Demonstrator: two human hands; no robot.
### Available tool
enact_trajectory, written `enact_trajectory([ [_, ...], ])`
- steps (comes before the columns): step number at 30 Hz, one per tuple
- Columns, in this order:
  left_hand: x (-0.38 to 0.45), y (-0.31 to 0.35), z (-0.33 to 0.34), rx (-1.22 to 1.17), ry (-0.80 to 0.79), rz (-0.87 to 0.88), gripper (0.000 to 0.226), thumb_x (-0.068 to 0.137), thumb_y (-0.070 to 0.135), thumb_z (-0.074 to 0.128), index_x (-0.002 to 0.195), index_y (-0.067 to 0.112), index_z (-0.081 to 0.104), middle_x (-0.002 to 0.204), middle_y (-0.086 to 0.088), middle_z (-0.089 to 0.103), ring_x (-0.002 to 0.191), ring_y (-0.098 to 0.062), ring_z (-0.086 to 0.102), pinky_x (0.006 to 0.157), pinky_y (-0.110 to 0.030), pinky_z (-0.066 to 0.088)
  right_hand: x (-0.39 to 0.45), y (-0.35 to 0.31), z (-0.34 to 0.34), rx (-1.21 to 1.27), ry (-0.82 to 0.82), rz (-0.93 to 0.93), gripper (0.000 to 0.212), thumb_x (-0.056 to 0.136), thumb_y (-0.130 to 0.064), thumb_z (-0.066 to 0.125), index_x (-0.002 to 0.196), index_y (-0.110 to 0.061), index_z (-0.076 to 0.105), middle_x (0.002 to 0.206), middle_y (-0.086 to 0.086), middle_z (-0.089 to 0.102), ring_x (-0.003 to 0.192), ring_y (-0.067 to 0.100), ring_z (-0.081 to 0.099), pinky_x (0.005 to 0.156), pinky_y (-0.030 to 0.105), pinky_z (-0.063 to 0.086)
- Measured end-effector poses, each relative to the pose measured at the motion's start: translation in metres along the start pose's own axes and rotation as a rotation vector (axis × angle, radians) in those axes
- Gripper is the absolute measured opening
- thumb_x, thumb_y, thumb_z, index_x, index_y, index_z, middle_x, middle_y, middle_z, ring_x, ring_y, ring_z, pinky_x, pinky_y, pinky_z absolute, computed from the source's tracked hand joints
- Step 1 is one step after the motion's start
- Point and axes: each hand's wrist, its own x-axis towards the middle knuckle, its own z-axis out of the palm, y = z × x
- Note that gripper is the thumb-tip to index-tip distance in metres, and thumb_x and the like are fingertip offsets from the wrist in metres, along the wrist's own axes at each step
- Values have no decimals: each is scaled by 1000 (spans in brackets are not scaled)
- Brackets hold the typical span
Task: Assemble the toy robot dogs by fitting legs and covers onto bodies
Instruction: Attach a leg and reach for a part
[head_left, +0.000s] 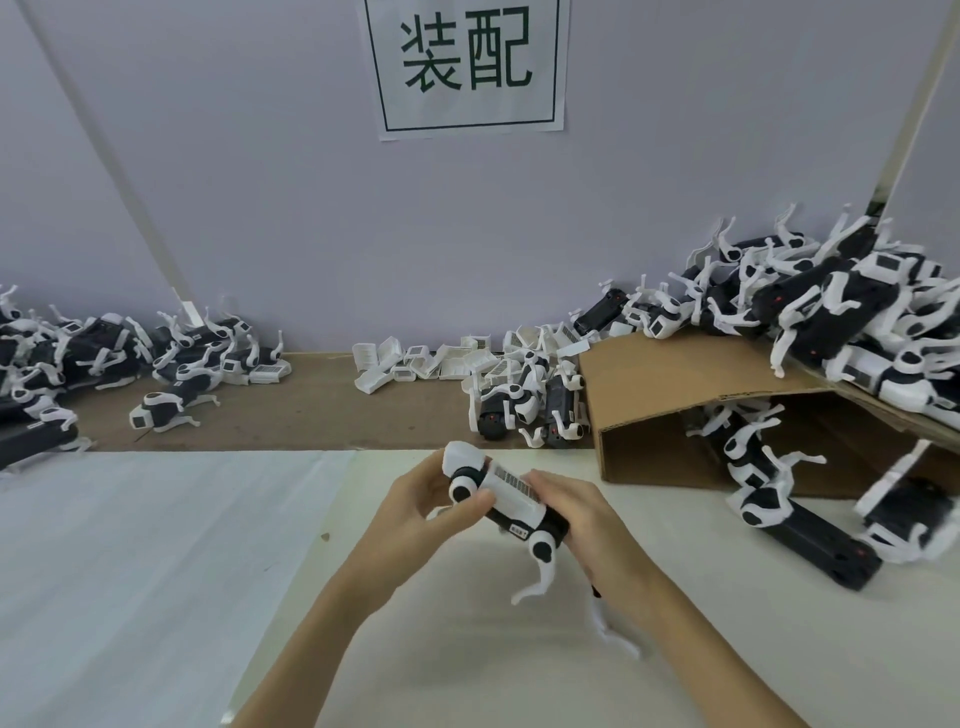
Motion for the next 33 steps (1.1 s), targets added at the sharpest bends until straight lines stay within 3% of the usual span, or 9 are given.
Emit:
enact_trajectory([
  [3, 2, 0, 14, -14, 164, -22, 40, 76, 56, 82, 107, 32, 74, 109, 6, 79, 106, -13, 74, 91, -28, 54, -2, 8, 8, -398, 98, -169, 36, 97, -54, 62, 119, -26, 66, 117, -15, 63, 107, 3, 61, 91, 20, 46],
  [4, 3, -2, 18, -34, 205, -49, 41, 74, 58, 83, 104, 31, 74, 106, 5, 79, 103, -13, 75, 90, -31, 55, -4, 10, 11, -589, 120, -217, 42, 96, -50, 67, 133, -31, 59, 130, -19, 58, 118, 0, 56, 97, 17, 46],
  [7, 4, 0, 28, 29, 348, -86, 51, 66, 67, 84, 99, 30, 72, 94, 10, 77, 90, -9, 73, 80, -26, 56, -3, 14, 16, -849, 252, -357, 56, 96, -36, 73, 147, -23, 53, 142, -11, 57, 125, 10, 54, 105, 28, 48],
  [11, 4, 2, 36, 160, 489, -44, 52, 63, 76, 77, 92, 33, 69, 85, 21, 73, 81, 0, 69, 66, -11, 48, 0, 9, 18, -880, 296, -414, 44, 93, -26, 77, 135, -28, 65, 125, -15, 70, 110, 19, 60, 94, 34, 54],
  [14, 2, 2, 36, 81, 414, -42, 53, 71, 78, 70, 91, 28, 70, 81, 12, 73, 73, -3, 67, 64, -13, 47, 1, 10, 12, -850, 256, -351, 41, 93, -30, 76, 131, -41, 65, 119, -27, 68, 111, 11, 54, 93, 26, 49],
  [19, 0, 5, 33, 147, 316, 87, 29, 93, 64, 62, 96, 37, 71, 88, 8, 75, 80, -12, 73, 68, -15, 48, 3, 19, 4, -417, 105, -259, 43, 97, -18, 72, 132, -41, 61, 116, -25, 70, 114, -3, 64, 95, 14, 50],
  [27, 0, 3, 28, -65, 222, 10, 43, 110, 48, 48, 103, 11, 68, 89, -11, 68, 79, -19, 67, 76, -29, 53, 8, 32, 6, -528, 111, -250, 40, 101, -25, 66, 131, -48, 54, 119, -25, 62, 116, -2, 57, 94, 12, 46],
  [30, 3, 0, 24, -47, 177, -50, 43, 100, 61, 60, 111, 20, 69, 99, -6, 72, 87, -21, 71, 77, -31, 56, 8, 33, 7, -692, 186, -326, 45, 97, -38, 69, 138, -45, 53, 115, -21, 54, 115, 2, 51, 93, 15, 46],
  [33, 7, -5, 20, -47, 242, -73, 41, 91, 57, 77, 109, 19, 72, 97, -4, 77, 82, -23, 75, 74, -33, 60, 8, 31, 8, -679, 128, -254, 56, 95, -51, 68, 146, -48, 47, 121, -22, 49, 118, -7, 47, 92, 3, 40],
])
